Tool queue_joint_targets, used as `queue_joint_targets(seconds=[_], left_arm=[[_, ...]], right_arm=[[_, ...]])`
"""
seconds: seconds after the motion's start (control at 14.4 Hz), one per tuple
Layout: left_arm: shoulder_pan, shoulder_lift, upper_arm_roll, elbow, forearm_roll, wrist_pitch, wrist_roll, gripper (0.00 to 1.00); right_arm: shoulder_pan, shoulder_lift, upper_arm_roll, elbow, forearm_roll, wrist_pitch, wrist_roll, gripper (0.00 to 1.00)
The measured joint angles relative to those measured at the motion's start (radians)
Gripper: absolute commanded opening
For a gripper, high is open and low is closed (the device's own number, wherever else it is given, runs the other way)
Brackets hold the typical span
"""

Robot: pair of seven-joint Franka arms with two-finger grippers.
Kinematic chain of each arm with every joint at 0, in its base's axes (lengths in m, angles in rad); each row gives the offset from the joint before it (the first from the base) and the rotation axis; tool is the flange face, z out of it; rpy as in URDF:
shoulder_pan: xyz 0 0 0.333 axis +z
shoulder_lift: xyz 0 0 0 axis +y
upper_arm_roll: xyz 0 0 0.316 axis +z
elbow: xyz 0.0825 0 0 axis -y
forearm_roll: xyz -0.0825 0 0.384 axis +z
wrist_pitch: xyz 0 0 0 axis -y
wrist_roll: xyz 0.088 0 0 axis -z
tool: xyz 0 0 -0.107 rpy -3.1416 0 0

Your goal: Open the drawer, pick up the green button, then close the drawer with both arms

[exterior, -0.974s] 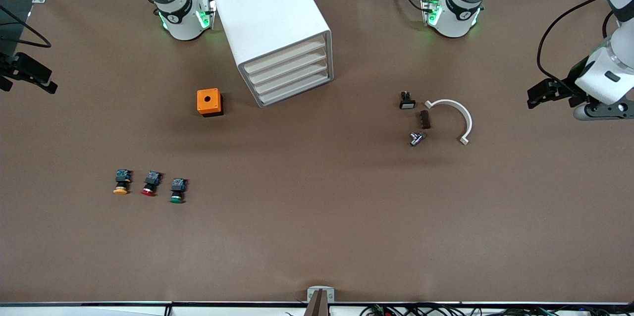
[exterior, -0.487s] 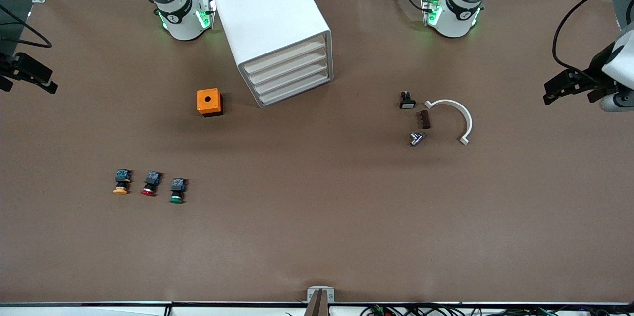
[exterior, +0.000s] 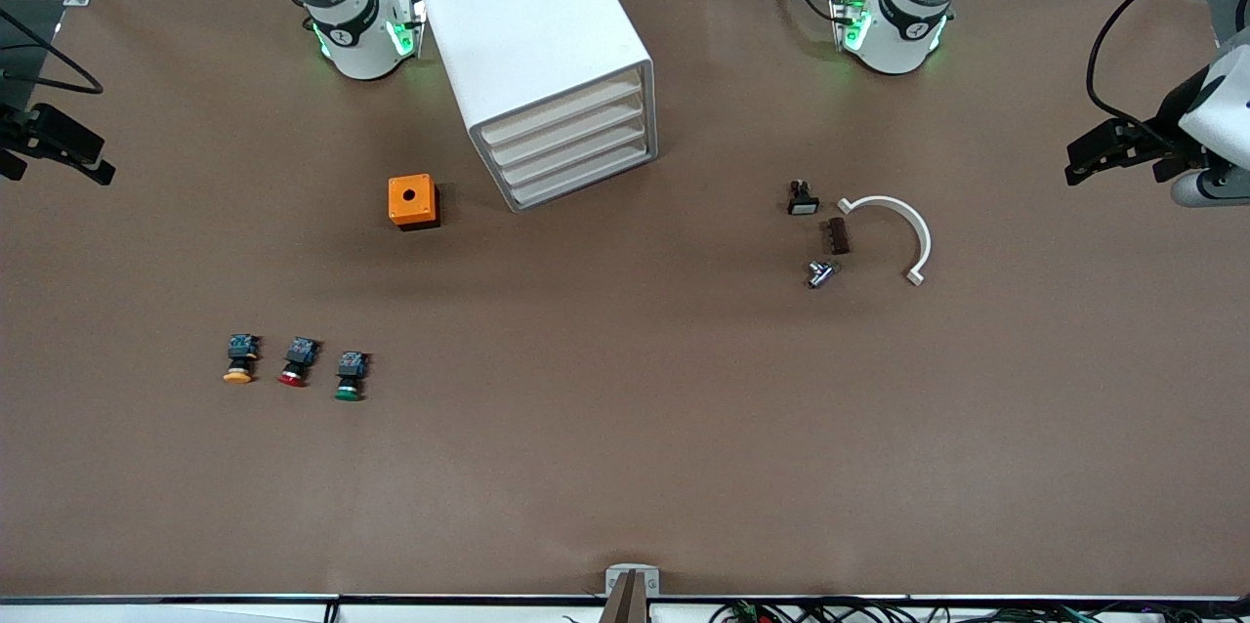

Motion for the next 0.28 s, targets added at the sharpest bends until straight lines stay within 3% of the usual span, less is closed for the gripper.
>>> queue_joint_targets(seconds=[0.28], left_arm=[[0.000,0.000,0.000,0.000,0.000,-0.001,0.000,1.00]], right_arm=[[0.008,0.000,0.001,-0.001,0.000,0.000,0.000,1.00]])
